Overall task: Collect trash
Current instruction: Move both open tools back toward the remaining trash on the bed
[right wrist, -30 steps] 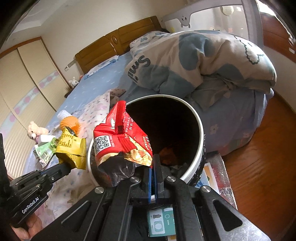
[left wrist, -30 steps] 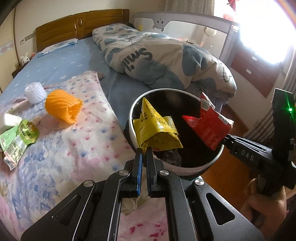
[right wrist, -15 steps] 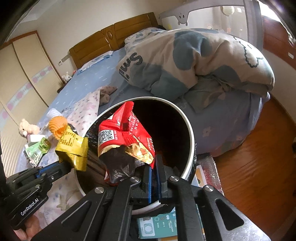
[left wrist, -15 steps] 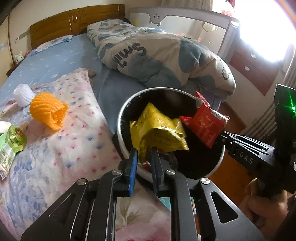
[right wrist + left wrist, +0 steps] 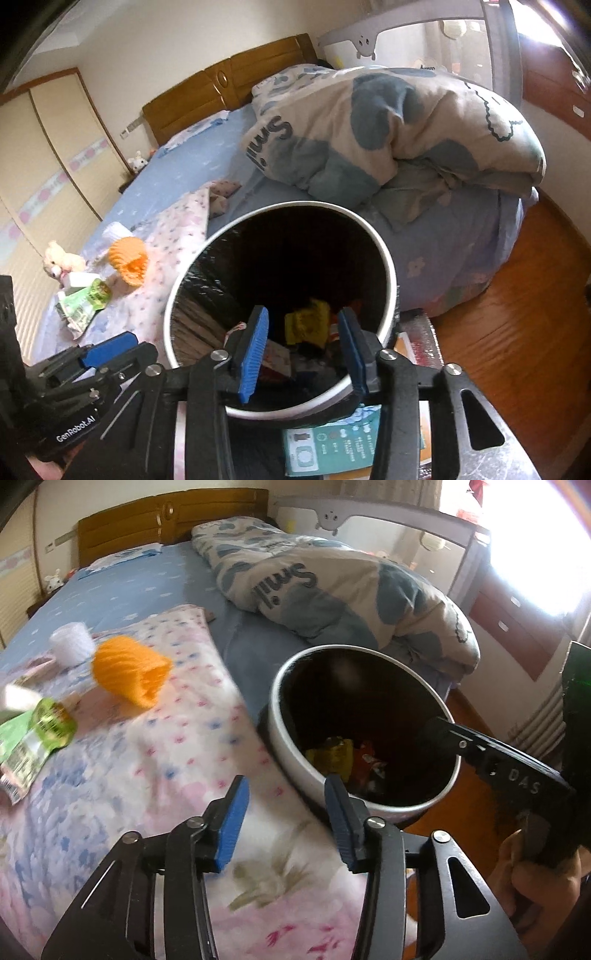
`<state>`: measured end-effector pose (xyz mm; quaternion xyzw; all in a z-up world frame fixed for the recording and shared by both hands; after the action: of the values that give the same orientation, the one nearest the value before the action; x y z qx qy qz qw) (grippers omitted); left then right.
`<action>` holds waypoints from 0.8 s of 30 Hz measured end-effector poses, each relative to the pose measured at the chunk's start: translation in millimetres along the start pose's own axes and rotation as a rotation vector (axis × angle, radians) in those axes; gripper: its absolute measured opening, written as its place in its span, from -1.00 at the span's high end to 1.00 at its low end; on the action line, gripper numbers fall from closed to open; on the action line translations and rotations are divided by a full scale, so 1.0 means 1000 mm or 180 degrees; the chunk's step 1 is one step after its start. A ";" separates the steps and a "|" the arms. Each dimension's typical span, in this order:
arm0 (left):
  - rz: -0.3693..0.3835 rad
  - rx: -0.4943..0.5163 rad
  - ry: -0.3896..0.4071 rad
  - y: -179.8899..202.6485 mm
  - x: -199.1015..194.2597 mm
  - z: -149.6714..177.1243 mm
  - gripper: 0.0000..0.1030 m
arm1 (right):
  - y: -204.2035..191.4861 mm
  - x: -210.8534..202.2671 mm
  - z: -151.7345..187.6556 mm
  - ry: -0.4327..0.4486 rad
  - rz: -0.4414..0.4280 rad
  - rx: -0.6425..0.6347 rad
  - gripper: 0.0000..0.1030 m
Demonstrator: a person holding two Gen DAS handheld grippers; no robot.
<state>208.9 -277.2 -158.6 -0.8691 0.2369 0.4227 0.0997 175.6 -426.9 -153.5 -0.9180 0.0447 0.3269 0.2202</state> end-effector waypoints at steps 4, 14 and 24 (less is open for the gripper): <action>-0.0128 -0.0156 0.0064 -0.026 -0.010 0.010 0.01 | -0.019 -0.004 0.003 0.0077 -0.0135 -0.0033 -0.29; -0.0356 -0.0573 0.0016 -0.095 -0.023 0.041 -0.09 | -0.079 -0.001 0.013 0.0160 -0.0544 -0.0171 -0.54; -0.0530 -0.0815 0.0014 -0.141 -0.033 0.059 -0.12 | -0.131 0.016 0.024 0.0045 -0.0812 -0.0437 -0.61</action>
<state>221.0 -121.6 -173.3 -0.8922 0.1084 0.4379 0.0222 203.2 -297.5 -130.8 -0.9314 -0.0933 0.2921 0.1964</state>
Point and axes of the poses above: each gripper's, at about its wrist camera, not at the fingertips, and x roughly the way its jaws point, y to its right, z to its underside, the point moved 9 cm from there along x, roughly the way its jaws point, and after that the axes turned 8 degrees about -z, right-handed, at the moved point
